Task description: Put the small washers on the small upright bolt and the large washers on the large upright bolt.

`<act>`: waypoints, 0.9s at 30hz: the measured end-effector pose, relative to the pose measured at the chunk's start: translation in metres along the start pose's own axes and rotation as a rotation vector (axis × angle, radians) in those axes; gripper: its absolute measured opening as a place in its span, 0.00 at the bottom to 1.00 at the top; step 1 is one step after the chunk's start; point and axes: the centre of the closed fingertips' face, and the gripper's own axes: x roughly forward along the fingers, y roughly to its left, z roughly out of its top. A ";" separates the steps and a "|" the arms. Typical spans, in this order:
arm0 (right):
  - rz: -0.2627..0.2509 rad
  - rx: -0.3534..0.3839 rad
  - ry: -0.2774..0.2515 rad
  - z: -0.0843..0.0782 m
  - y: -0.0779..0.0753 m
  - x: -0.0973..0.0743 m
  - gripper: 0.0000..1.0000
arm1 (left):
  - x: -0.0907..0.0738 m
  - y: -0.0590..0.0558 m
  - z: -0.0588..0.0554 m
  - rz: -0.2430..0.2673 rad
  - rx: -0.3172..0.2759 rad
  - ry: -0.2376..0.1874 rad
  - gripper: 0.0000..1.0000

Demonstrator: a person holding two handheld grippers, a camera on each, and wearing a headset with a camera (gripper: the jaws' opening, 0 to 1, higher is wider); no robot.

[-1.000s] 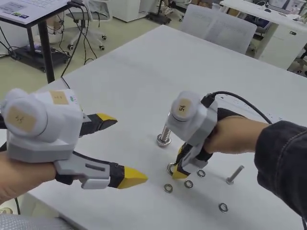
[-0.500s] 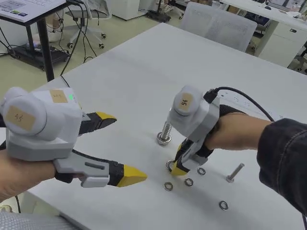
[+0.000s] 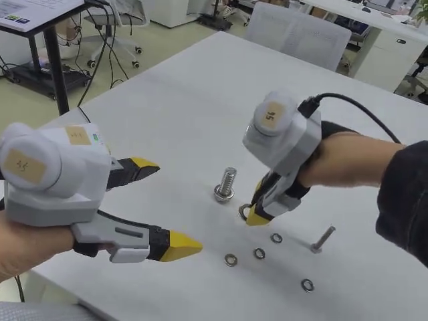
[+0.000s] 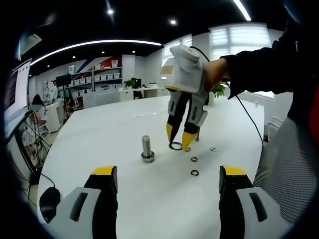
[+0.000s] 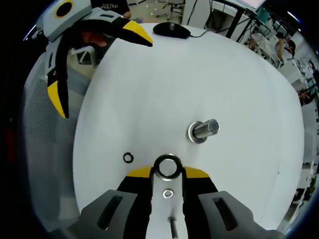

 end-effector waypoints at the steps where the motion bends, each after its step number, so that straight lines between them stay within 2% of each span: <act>1: -0.004 -0.003 0.000 0.001 -0.001 -0.003 0.23 | 0.000 0.000 0.000 -0.001 0.001 0.000 0.84; 5: -0.027 -0.017 -0.019 0.010 -0.009 -0.015 0.23 | 0.000 0.000 0.001 -0.002 0.004 0.000 0.84; 15: -0.072 -0.053 -0.041 0.028 -0.026 -0.028 0.23 | 0.000 -0.001 0.001 0.000 0.004 -0.001 0.84; 22: -0.093 -0.073 -0.049 0.040 -0.039 -0.027 0.23 | -0.001 -0.001 0.001 0.005 0.001 -0.002 0.84; 27: -0.085 -0.075 -0.052 0.046 -0.044 -0.022 0.23 | 0.000 0.000 0.000 0.008 -0.001 0.000 0.84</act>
